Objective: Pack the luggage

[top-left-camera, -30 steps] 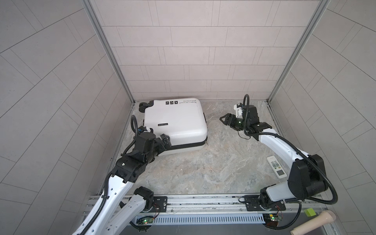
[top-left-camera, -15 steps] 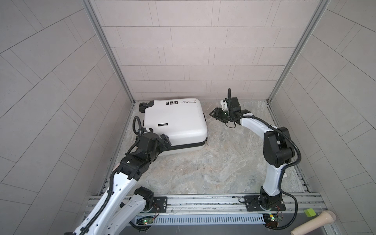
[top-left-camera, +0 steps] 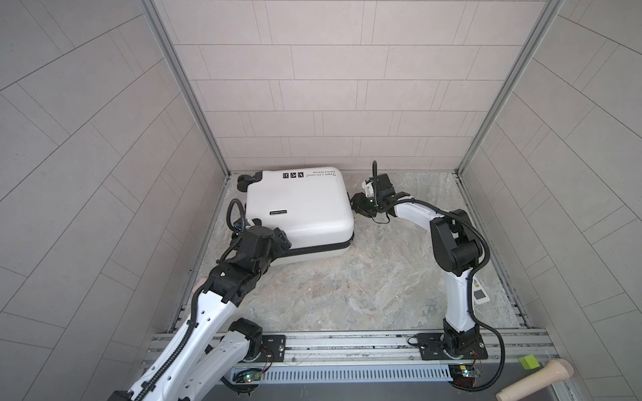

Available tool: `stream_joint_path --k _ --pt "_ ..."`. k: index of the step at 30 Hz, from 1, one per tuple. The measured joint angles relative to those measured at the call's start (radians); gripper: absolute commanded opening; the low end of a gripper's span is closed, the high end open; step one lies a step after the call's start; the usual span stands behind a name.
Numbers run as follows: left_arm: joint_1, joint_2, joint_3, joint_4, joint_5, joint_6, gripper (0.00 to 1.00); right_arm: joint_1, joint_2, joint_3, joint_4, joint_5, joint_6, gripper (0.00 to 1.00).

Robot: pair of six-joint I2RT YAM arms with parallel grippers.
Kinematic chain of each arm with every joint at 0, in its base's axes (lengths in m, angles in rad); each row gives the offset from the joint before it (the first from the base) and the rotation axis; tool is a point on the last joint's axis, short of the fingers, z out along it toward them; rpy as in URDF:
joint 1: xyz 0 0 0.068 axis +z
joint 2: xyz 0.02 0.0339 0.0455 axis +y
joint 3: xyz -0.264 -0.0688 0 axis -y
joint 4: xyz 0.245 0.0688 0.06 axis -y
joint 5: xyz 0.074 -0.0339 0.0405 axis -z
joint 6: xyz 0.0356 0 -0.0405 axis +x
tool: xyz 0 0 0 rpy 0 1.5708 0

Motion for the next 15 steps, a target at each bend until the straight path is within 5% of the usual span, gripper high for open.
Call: stream_joint_path --k 10,15 --pt "0.0 -0.002 -0.006 0.002 -0.009 -0.007 0.98 0.013 0.077 0.014 0.067 -0.018 0.023 0.49" --pt "0.003 -0.005 -0.013 0.013 -0.009 -0.007 0.98 0.018 0.08 0.014 0.087 -0.027 0.03 0.28"
